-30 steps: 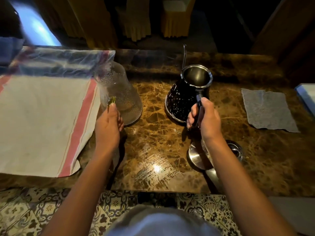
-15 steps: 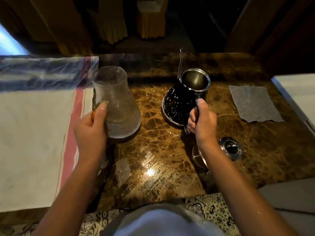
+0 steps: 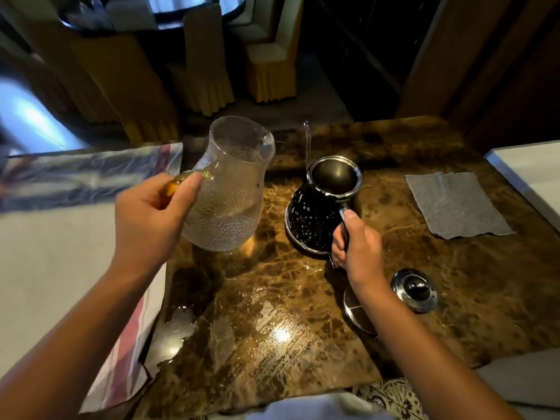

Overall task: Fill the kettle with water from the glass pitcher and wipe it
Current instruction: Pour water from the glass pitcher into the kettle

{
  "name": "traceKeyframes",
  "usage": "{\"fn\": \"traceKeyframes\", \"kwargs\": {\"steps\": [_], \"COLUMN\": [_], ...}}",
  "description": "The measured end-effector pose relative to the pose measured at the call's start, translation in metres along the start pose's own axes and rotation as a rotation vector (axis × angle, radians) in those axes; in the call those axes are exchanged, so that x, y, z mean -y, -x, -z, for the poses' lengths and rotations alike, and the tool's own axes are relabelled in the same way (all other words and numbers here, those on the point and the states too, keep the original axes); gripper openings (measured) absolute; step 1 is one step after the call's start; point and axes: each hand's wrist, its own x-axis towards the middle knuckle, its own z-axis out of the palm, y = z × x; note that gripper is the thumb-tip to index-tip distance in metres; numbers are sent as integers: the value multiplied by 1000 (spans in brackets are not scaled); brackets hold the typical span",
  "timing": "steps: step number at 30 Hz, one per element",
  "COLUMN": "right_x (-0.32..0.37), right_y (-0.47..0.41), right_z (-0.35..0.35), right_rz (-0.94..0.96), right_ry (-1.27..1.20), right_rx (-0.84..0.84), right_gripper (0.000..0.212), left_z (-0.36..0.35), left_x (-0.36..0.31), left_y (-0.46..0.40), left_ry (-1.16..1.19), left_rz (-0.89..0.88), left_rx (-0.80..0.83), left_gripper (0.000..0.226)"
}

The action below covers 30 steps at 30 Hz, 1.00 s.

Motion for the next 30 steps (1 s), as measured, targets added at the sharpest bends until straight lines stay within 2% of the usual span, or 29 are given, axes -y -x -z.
{"fn": "traceKeyframes", "kwargs": {"steps": [2,7,10,15,20,23,30], "right_x": [0,2,4,-2,0,2,5], "right_y": [-1,-1,0,14,23,24,26], "right_z": [1,-2,-1,3,2,2,3], "right_rz": [6,-2,-22,-51,-33,-42,-35], "right_ry": [1,13,18,22,7,-6,10], "right_rx": [1,-6,19,33,39,38,45], "right_gripper": [59,60,60,63,69,65,65], "left_z": [1,7,8,10,6,1,-10], "left_x": [-8,-19,-30,-43,-53,-55,-65], "left_y": [-11,-33,-39,-47,-52,-59,-67], "left_ry": [-1,-49,-61,-82,-128,-176,-244], "left_rz": [-20,-73,-78,-72,-62,-79,-113], "left_rx": [28,140,224,330,404,467,566], "left_gripper": [31,57,53,31,40,47,44]}}
